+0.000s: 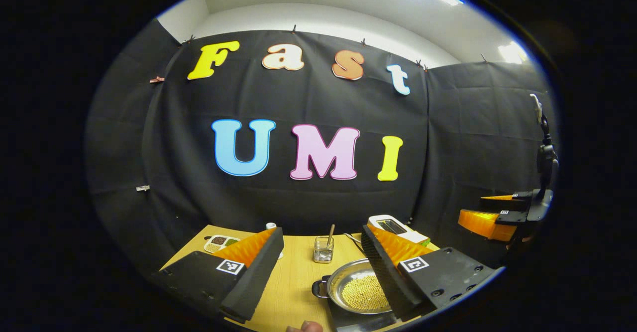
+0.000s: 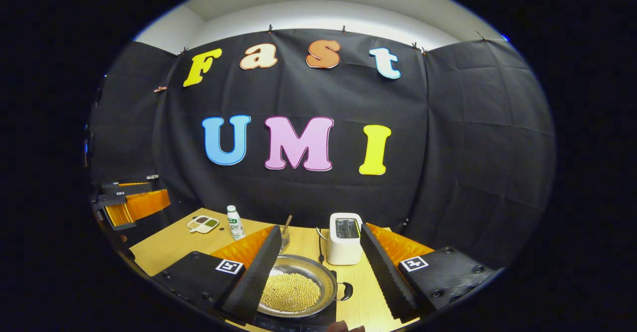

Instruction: First push the handle of the pot to place it horizontally, then grasp the pot with both hands and set it on the induction cooktop.

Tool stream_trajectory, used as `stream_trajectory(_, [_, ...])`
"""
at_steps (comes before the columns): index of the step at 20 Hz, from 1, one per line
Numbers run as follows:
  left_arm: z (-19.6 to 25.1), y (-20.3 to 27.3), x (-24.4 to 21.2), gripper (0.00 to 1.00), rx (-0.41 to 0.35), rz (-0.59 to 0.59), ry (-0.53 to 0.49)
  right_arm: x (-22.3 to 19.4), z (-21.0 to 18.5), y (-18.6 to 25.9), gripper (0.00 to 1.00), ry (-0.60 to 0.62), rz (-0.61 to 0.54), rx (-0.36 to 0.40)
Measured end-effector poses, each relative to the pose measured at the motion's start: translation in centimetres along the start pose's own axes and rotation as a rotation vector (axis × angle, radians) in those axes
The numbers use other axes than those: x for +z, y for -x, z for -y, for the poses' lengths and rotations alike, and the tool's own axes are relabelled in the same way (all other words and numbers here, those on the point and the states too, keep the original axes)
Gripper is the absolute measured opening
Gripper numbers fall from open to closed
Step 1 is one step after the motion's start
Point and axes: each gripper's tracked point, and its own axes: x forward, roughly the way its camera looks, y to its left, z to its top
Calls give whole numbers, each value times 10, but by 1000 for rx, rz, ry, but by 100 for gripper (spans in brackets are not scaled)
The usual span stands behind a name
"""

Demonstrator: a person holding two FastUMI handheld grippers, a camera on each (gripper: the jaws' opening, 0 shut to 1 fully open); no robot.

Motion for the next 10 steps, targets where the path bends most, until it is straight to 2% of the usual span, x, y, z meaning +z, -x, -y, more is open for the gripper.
stream_trajectory(2, [-8, 11, 14, 98, 19, 30, -7, 18, -4, 10, 99, -17, 45, -11])
stream_trajectory(3, [-11, 16, 19, 93, 27, 37, -6, 27, -7, 15, 99, -22, 70, -12])
stream_trajectory(4, [-11, 22, 24, 93, 22, 46, 0, 34, -8, 21, 99, -18, 91, -13])
stream_trajectory(5, [-11, 26, 28, 98, 14, 53, 6, 39, -10, 25, 99, -9, 109, -18])
stream_trajectory(10, [-17, 33, 32, 98, 0, 56, -9, 47, -22, 38, 99, -4, 136, -19])
